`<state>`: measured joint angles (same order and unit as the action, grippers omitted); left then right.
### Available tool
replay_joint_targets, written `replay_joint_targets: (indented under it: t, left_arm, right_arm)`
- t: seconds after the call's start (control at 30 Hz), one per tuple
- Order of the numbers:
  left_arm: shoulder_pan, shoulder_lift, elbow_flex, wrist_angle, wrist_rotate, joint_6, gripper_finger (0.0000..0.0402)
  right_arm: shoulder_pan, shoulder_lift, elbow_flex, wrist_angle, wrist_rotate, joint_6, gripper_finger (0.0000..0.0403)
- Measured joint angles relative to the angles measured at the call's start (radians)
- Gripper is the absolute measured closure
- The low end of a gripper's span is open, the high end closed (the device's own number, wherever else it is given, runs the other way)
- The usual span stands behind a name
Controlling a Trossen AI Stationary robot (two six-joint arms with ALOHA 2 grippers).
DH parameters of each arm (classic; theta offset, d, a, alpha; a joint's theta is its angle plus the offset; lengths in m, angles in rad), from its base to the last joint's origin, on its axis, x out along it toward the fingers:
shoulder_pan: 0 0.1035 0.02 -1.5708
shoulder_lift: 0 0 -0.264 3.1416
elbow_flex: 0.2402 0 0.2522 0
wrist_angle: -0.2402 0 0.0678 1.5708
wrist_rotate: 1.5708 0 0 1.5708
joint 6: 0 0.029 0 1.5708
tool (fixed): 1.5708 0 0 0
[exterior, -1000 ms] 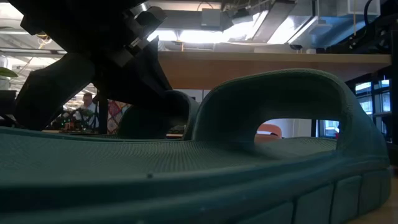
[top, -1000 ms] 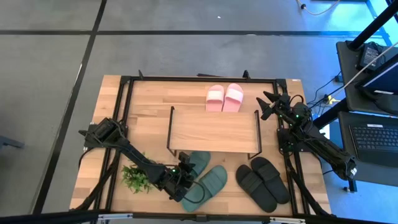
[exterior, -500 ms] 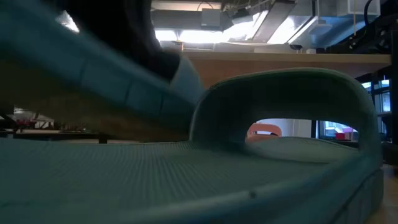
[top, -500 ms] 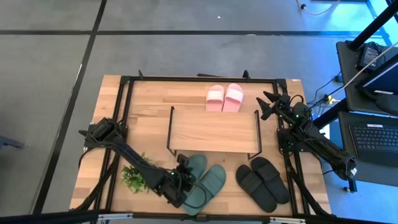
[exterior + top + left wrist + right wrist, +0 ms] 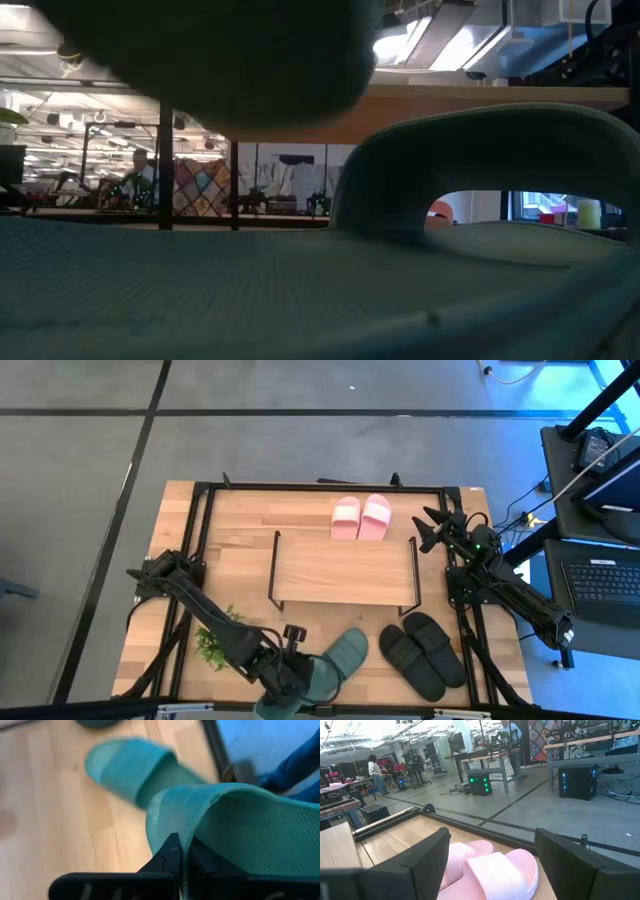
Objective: Pick and place slides into the shelf
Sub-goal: Put the left green slipper on the shelf
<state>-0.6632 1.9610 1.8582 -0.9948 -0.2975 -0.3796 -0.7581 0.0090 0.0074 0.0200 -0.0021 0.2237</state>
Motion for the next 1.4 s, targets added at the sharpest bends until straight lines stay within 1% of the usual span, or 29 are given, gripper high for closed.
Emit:
replay_joint_targets:
  t: [0.1, 0.17, 0.23, 0.33, 0.4, 0.43, 0.5, 0.6, 0.73, 0.83, 1.03, 1.17, 1.3, 1.4]
  left_arm:
    - [0.001, 0.0, 0.108, -0.106, -0.064, -0.013, 0.0399]
    - [0.003, 0.0, 0.182, -0.196, -0.145, -0.021, 0.0399]
    - [0.006, 0.0, 0.252, -0.309, -0.262, -0.045, 0.0399]
    - [0.025, 0.0, 0.338, -0.475, -0.494, -0.112, 0.0399]
    - [0.051, 0.0, 0.372, -0.572, -0.638, -0.156, 0.0399]
    - [0.069, -0.002, 0.376, -0.584, -0.69, -0.162, 0.0399]
    - [0.111, -0.002, 0.377, -0.573, -0.753, -0.108, 0.0399]
    - [0.179, 0.0, 0.364, -0.575, -0.779, -0.036, 0.0399]
    - [0.267, 0.003, 0.308, -0.577, -0.781, -0.007, 0.0399]
    - [0.299, 0.002, 0.267, -0.576, -0.791, -0.004, 0.0399]
    - [0.302, -0.014, 0.157, -0.564, -0.786, -0.01, 0.04]
    - [0.295, -0.096, 0.044, -0.488, -0.778, -0.009, 0.04]
    - [0.287, -0.189, -0.079, -0.397, -0.785, -0.004, 0.04]
    - [0.292, -0.233, -0.166, -0.35, -0.783, 0.003, 0.04]
  right_arm:
    - [0.0, 0.0, 0.0, 0.0, 0.0, 0.0, 0.0111]
    - [0.0, 0.0, 0.0, 0.0, 0.0, 0.0, 0.0111]
    - [0.0, 0.0, 0.0, 0.0, 0.0, 0.0, 0.0111]
    - [0.0, 0.0, 0.0, 0.0, 0.0, 0.0, 0.0111]
    - [0.0, 0.0, 0.0, 0.0, 0.0, 0.0, 0.0111]
    - [0.0, 0.0, 0.0, 0.0, 0.0, 0.0, 0.0111]
    - [0.0, 0.0, 0.0, 0.0, 0.0, 0.0, 0.0111]
    - [0.0, 0.0, 0.0, 0.0, 0.0, 0.003, 0.0111]
    - [0.0, 0.0, 0.0, 0.0, 0.0, 0.003, 0.0111]
    - [0.0, 0.0, 0.0, 0.0, 0.0, 0.003, 0.0111]
    - [0.0, 0.0, 0.0, 0.0, 0.001, -0.008, 0.0111]
    - [0.0, 0.0, 0.0, 0.0, 0.001, -0.047, 0.0111]
    - [0.0, 0.0, 0.0, 0.001, 0.001, -0.05, 0.0111]
    - [0.0, 0.0, 0.0, 0.002, 0.001, -0.05, 0.0111]
